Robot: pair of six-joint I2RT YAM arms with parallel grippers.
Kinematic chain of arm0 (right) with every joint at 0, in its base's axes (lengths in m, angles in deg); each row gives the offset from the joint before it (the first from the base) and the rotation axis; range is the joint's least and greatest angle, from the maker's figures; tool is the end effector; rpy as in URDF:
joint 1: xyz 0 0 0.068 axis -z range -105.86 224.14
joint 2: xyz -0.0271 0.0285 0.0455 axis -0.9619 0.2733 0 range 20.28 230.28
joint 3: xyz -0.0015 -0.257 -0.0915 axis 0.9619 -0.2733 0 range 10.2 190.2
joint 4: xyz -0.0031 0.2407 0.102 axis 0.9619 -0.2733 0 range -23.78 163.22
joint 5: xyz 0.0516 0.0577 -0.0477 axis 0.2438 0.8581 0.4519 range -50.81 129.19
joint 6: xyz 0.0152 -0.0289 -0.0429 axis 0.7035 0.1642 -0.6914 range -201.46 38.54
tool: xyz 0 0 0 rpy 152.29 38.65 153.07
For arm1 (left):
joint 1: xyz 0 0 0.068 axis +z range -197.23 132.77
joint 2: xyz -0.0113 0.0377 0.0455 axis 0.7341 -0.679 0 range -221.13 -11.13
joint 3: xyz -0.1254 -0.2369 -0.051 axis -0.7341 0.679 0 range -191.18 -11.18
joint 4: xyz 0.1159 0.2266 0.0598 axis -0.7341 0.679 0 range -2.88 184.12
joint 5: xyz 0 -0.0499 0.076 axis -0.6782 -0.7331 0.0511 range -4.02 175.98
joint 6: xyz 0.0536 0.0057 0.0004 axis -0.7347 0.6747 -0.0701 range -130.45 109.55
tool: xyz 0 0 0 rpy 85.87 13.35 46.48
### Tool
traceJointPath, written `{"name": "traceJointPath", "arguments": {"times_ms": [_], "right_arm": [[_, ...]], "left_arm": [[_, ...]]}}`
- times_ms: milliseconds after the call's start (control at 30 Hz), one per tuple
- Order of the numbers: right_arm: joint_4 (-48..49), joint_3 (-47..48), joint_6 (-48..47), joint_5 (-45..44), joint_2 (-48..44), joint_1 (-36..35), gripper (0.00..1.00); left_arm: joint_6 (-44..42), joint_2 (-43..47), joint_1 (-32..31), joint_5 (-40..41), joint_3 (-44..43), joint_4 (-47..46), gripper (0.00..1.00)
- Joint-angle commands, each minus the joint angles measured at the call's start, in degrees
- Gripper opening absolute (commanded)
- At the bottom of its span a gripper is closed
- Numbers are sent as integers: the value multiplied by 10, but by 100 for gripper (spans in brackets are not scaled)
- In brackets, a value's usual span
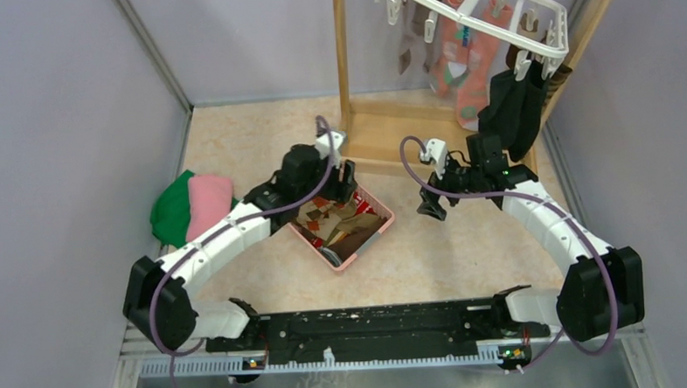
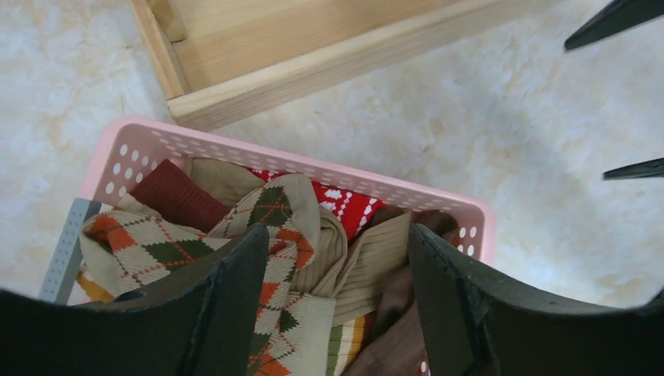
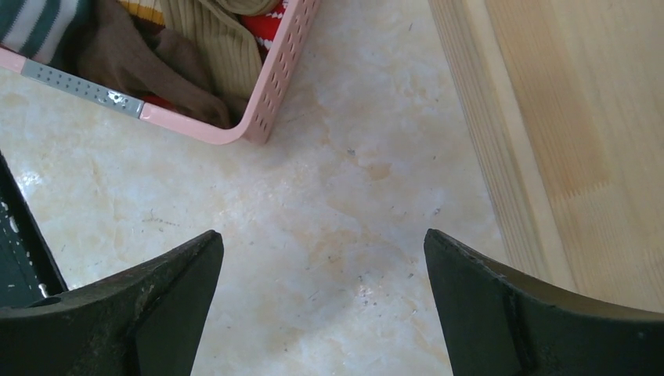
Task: Clip the socks to the hanger
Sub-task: Pick up the sock from the bin.
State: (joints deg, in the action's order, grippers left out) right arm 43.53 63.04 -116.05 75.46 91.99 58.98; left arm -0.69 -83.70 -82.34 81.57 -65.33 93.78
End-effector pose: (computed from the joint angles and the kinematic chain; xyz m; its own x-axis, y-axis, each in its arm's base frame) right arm 0.2420 0.0873 0.2648 -0.2614 -0.5450 -0.7967 -0.8954 0.4451 -0.0107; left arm 0.2368 -0.1699 0.2985 -0.4486 0.1087 -0.8871 0.5624 0.8057 -0.1857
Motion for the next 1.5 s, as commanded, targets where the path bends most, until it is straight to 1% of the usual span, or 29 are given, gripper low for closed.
{"name": "traceJointPath", "arguments": {"times_ms": [0,167,400,433,500,667,733,767,833,1000,1100,1167,1233,1300,1333,1400,1467], "right_arm": [[18,2,7,2,-3,-3,99],[22,-1,13,-3,-1,-3,99],[24,0,18,-9,7,-3,98],[24,0,17,-10,9,-3,99],[24,-1,18,-10,9,-4,98],[24,0,18,-9,11,-3,98],[24,0,18,-7,11,-3,99],[24,0,18,-7,11,-3,99],[24,1,20,-4,11,-3,99],[19,6,28,21,9,-3,99],[16,13,34,54,8,-3,99],[17,18,43,89,8,-3,98],[25,23,56,132,10,-3,98],[34,29,67,184,15,-3,98],[38,36,68,215,17,-6,98],[33,49,51,253,22,-14,98],[29,69,42,276,30,-26,98]], "left_arm": [[-92,-76,-56,166,-84,170,67],[-103,-155,-60,193,-119,204,59],[-102,-207,-65,200,-143,233,58],[-102,-209,-65,204,-144,235,55],[-102,-210,-66,211,-145,236,46],[-99,-204,-67,212,-150,242,34],[-98,-197,-67,207,-150,244,17],[-98,-191,-67,205,-150,244,12],[-100,-179,-67,196,-149,245,7],[-107,-119,-67,161,-138,242,0],[-129,-59,-67,139,-115,207,0],[-152,-8,-67,115,-85,163,0],[-178,53,-67,74,-45,103,0],[-190,110,-67,32,9,15,0],[-188,138,-67,14,49,-34,0],[-186,187,-67,-35,102,-132,0],[-177,221,-66,-76,137,-222,0]]}}
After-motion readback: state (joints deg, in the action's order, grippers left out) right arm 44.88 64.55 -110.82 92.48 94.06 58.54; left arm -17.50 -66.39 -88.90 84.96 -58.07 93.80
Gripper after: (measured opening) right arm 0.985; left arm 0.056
